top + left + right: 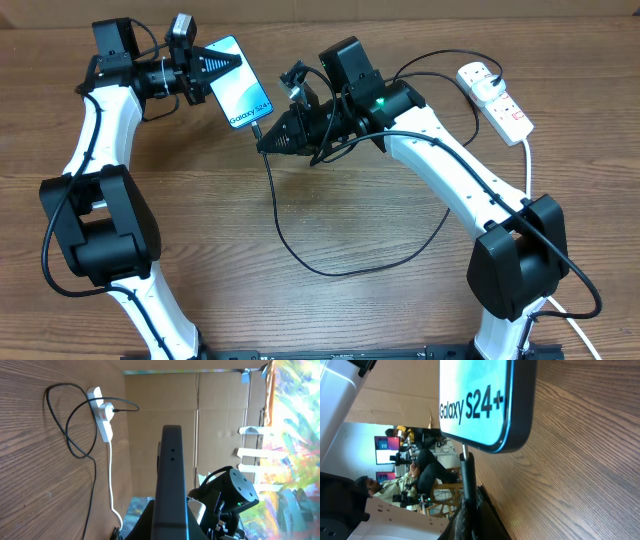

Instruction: Plug charger to phone and switch on socket

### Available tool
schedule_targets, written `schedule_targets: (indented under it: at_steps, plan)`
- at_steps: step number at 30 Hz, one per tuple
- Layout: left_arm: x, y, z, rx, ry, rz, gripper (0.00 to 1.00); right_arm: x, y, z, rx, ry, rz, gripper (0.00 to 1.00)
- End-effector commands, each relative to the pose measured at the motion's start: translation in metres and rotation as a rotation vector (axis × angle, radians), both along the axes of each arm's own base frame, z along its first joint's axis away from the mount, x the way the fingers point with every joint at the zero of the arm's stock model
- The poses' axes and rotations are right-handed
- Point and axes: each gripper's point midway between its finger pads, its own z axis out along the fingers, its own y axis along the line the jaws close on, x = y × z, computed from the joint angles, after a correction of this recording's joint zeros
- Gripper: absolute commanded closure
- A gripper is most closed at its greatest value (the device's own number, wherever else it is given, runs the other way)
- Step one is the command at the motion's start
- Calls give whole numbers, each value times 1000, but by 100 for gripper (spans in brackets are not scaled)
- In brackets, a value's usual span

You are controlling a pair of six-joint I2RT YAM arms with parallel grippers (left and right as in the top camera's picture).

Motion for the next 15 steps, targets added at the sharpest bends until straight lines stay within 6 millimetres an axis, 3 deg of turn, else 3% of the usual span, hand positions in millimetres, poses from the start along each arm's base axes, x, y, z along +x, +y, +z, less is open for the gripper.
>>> schedule_targets:
  at_steps: [1,15]
  plan:
    - [-6,-5,14,-33,-20,-41,96,7,-6,10,7,-33,-23,96]
    - [-6,-5,13,-32,-23,-41,96,16,-15,11,7,-34,-48,96]
